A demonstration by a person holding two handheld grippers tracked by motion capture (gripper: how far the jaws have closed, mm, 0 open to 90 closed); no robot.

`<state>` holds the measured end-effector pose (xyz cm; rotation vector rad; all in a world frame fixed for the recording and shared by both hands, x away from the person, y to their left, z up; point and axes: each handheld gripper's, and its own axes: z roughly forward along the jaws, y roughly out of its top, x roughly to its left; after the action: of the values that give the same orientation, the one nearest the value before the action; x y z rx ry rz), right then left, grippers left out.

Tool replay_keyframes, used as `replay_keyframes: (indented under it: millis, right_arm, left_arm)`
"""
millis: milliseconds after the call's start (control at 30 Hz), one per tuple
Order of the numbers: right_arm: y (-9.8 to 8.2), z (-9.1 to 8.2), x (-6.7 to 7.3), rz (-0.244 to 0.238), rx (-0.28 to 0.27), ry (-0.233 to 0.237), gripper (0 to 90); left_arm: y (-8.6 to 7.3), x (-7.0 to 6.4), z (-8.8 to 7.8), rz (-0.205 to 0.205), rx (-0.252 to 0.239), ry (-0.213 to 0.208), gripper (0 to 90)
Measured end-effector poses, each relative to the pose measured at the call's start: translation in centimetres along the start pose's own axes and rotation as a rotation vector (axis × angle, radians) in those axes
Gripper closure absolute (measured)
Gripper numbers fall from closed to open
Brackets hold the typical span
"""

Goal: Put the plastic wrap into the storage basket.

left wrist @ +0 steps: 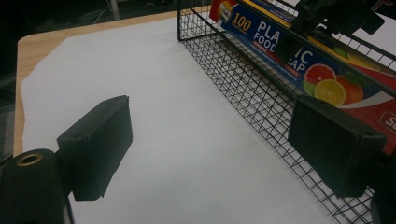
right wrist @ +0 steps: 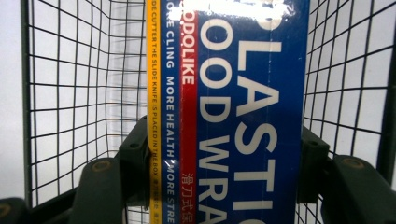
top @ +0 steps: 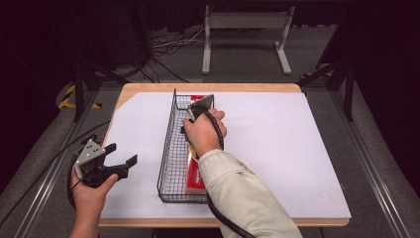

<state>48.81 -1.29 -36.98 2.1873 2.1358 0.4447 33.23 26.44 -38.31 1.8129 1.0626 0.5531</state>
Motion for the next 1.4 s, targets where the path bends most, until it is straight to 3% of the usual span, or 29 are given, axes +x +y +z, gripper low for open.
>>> replay_keyframes:
  millis: [233,867,1400]
  right_arm:
    - [-0.1,0.3,0.2,-0.021,-0.006,-0.041,39.9]
    - [-0.3,1.1,0.2,0.021,0.006,-0.049,39.7]
    - [-0.7,1.5,0.3,-0.027,-0.004,-0.101,37.1]
  left_arm:
    - [0.0,-0.1,0.0,0.009,0.006,-0.002,13.8]
    - [0.0,-0.1,-0.1,0.010,-0.001,0.005,14.0]
    - [0.0,-0.2,-0.2,0.018,-0.010,0.011,15.0]
